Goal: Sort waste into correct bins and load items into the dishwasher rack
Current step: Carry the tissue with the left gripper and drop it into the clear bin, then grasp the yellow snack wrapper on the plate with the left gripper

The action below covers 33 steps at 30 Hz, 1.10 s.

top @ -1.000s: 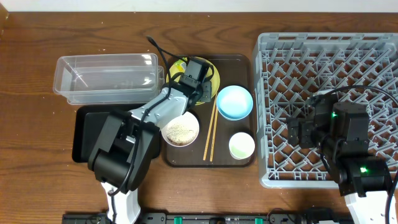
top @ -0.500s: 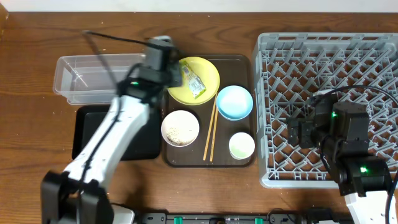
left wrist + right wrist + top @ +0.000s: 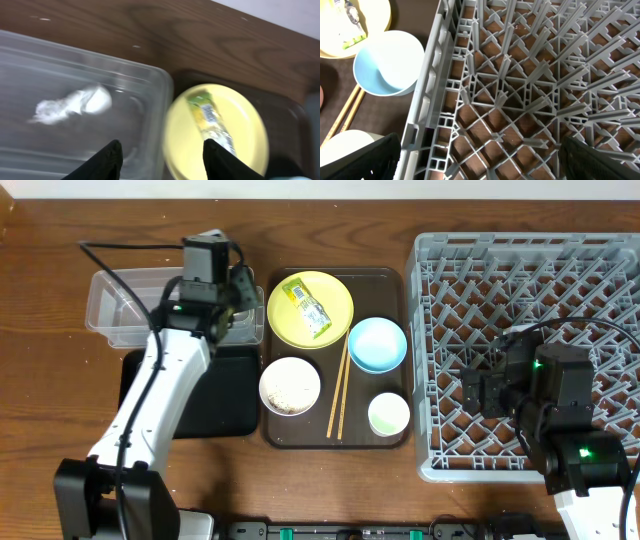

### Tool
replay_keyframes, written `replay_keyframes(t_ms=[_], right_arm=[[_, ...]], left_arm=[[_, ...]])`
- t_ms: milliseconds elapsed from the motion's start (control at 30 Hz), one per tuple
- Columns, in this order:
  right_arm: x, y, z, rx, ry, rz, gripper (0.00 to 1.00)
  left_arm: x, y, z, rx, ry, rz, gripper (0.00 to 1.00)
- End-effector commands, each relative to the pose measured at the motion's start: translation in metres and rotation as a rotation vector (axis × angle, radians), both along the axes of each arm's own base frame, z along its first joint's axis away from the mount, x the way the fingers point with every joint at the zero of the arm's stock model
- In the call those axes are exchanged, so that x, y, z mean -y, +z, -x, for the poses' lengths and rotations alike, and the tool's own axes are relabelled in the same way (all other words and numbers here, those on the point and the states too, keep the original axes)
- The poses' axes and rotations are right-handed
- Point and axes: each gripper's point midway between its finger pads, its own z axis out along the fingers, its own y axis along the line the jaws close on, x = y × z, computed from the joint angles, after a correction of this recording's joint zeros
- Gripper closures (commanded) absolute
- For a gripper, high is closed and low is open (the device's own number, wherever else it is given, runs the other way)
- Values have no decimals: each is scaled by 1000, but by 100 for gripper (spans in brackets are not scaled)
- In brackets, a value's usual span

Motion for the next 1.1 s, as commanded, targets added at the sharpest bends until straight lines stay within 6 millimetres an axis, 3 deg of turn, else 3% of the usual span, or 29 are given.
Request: replay_keyframes(t_ms=[0,200,400,667,900,1033,1067], right_arm=[[1,9,-4,21,-13,-13,1],[1,9,-3,21,-13,-14,1],[1,9,-3,21,-13,-14,1],[1,9,-3,21,-13,-14,1],[1,8,-3,20,-13,-14,1],[1,9,-3,20,-13,-14,1],[1,8,-3,20,-13,-14,1]], left_arm=[[33,-3,1,-12,-82,41,42],[73,-35,-7,-40,-161,35,40],[112,-81,-26,-34,-225,28,39],[114,-147,-26,-125,-194,-39,39],[114,-170,-22,-171,-192,-49,40],[115,-169,-24,-160,-192,-45,75],[115,-169,-25,-158,-192,-45,80]])
